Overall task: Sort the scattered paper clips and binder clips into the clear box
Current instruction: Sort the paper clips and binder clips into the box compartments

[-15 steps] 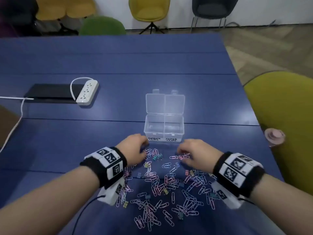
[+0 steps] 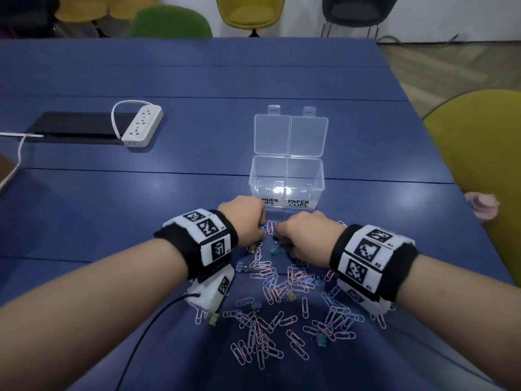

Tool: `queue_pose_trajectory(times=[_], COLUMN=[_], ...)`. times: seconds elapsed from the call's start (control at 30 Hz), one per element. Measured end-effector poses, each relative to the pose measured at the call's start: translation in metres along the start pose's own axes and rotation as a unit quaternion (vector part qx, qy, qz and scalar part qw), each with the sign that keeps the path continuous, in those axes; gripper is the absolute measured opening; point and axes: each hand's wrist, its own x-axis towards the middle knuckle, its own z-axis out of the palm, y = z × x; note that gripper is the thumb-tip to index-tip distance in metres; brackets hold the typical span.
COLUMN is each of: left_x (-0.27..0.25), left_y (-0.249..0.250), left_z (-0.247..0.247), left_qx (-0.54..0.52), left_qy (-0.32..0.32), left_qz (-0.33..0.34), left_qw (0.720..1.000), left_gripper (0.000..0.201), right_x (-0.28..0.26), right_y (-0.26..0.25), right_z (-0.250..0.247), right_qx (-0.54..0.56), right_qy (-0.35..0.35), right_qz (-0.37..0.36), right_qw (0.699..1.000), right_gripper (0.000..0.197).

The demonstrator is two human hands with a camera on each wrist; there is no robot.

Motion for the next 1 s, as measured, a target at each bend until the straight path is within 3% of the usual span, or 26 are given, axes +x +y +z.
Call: queue_pose_trajectory(times=[0.2,0.27,0.4,0.5,0.6,0.67,0.7,0.73,0.77,0.8,0.83,0.87,0.93,1.0], left_x=[-0.013,-0.022,-0.037,-0.047,-0.057,-0.065,-0.071,-0.078,-0.084,-0.09,-0.094,-0.098,-0.104,-0.109], left_y=[0.017,0.024,0.031,0.026,0.012,0.004,0.002,0.002,0.002,0.001,-0.001,-0.004,-0.008,-0.009], left_z=[0.003,0.002,0.005,0.003,-0.005,-0.008,-0.009,-0.009,-0.01,-0.01,-0.01,-0.008,-0.003,0.003], left_qx=[0.104,0.131,0.119,0.067,-0.069,-0.23,-0.364,-0.515,-0.655,-0.758,-0.822,-0.858,-0.891,-0.898], left_qy=[0.02,0.024,0.016,0.056,0.116,0.136,0.125,0.1,0.065,0.038,0.024,0.016,0.007,-0.007], left_qz=[-0.012,-0.015,-0.005,-0.009,0.001,0.01,0.008,0.004,-0.001,-0.011,-0.023,-0.034,-0.04,-0.044], left_qw=[0.994,0.991,0.993,0.996,0.991,0.964,0.923,0.851,0.753,0.651,0.568,0.512,0.452,0.437], left_gripper=[0.017,0.017,0.013,0.007,0.014,0.014,0.014,0.016,0.017,0.017,0.017,0.016,0.012,0.007], right_x=[-0.008,-0.009,-0.017,-0.031,-0.048,-0.06,-0.065,-0.07,-0.074,-0.078,-0.081,-0.083,-0.086,-0.087], right_y=[-0.021,-0.028,-0.037,-0.031,-0.011,-0.001,0.003,0.006,0.01,0.014,0.017,0.02,0.022,0.021], right_z=[0.006,0.007,0.01,0.01,0.014,0.019,0.022,0.025,0.027,0.03,0.033,0.036,0.043,0.05], right_qx=[-0.016,-0.009,-0.014,0.071,0.225,0.411,0.525,0.624,0.697,0.743,0.776,0.802,0.844,0.871], right_qy=[0.021,0.021,0.042,0.09,0.164,0.215,0.23,0.234,0.234,0.231,0.226,0.22,0.208,0.199], right_qz=[0.059,0.09,0.104,0.114,0.114,0.11,0.1,0.085,0.073,0.067,0.063,0.058,0.05,0.041], right_qw=[0.998,0.996,0.994,0.987,0.954,0.879,0.813,0.74,0.674,0.624,0.586,0.552,0.492,0.448], right_gripper=[0.009,0.015,0.017,0.01,0.016,0.021,0.022,0.023,0.023,0.023,0.022,0.021,0.019,0.017])
